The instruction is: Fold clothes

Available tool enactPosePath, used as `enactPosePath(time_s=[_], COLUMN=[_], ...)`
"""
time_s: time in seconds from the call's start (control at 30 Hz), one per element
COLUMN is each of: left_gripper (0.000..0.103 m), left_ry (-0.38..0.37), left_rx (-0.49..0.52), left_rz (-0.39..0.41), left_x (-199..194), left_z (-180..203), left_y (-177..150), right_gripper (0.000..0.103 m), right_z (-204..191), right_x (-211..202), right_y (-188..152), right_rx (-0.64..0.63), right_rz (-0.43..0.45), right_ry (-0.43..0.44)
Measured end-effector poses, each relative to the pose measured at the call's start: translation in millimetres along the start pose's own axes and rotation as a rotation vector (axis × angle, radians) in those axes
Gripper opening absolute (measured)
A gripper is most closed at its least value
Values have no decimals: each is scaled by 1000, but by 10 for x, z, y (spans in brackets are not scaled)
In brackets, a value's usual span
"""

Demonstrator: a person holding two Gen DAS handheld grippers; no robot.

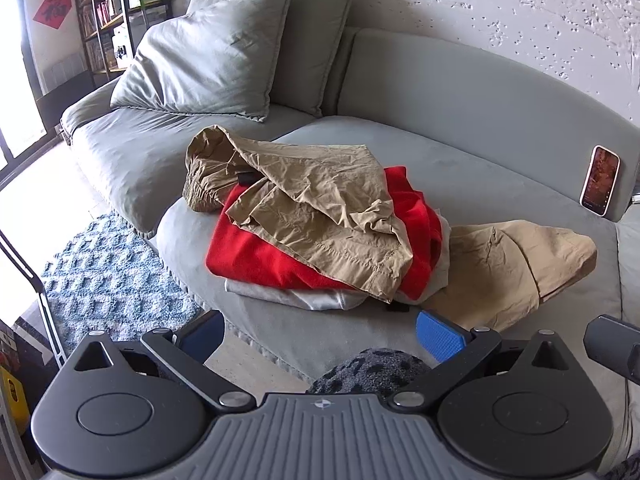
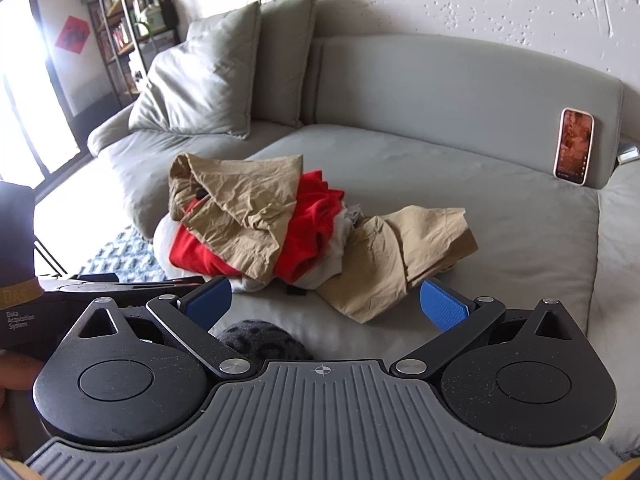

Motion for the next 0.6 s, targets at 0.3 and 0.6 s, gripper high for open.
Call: enactPosePath(time_s=[0.3, 0.6], left_gripper=[102, 102], left_ry=[5, 14], left_rx=[29, 33], left_rz=[-6, -10], left_x=[-25, -26], left_z=[64, 71], left_y=[-11, -6], right_gripper=[103, 103], right_z=[37, 56], right_x=[10, 19], right_y=[-33, -53], right_rx=[36, 52], right_rz=[-7, -15], right_ry=[16, 20])
Point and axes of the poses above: each gripper's, at about its wrist camera, not at the fingertips, and x roughly the way its jaws point, z to its right, y to its top, the point moved 10 cm from there along x, roughly the way its jaws point, and after that the axes turned 1 degree about y, right-handed, at the moved point
